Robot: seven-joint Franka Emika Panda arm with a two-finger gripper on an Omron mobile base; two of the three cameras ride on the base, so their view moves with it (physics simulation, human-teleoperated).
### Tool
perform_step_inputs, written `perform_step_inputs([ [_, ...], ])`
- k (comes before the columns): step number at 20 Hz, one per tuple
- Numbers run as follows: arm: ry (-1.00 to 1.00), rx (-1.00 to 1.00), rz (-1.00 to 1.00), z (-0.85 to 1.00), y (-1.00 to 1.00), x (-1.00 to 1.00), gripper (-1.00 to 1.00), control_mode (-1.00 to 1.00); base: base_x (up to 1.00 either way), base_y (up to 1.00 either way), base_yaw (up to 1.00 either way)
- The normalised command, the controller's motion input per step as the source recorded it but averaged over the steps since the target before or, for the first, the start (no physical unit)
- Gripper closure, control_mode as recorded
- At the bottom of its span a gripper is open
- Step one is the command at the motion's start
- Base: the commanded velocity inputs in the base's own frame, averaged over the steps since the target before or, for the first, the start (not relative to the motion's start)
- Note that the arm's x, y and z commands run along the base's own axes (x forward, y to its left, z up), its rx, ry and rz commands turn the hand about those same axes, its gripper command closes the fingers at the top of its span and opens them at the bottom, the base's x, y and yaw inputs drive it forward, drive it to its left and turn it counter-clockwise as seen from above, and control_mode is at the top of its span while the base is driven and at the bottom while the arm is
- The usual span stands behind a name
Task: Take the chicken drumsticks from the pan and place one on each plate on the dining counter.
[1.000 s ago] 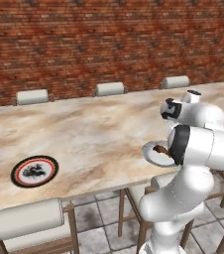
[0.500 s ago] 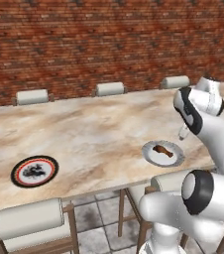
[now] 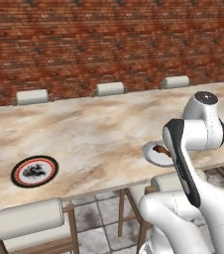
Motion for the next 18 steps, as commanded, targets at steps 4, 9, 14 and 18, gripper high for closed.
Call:
perform_step_inputs([
  [4, -0.25, -0.05, 0.07, -0.78, 0.03, -0.39, -1.00, -1.00, 0.00, 0.00, 0.00],
  [9, -0.25, -0.04, 0.07, -0.11, 0.10, -0.14, -1.00, -1.00, 0.00, 0.00, 0.00],
  [14, -0.26, -0.08, 0.00, 0.00, 0.23, -0.38, -1.00, -1.00, 0.00, 0.00, 0.00],
  [18, -0.24, -0.09, 0.02, 0.00, 0.22, -0.39, -1.00, 1.00, -0.24, 0.09, 0.01],
])
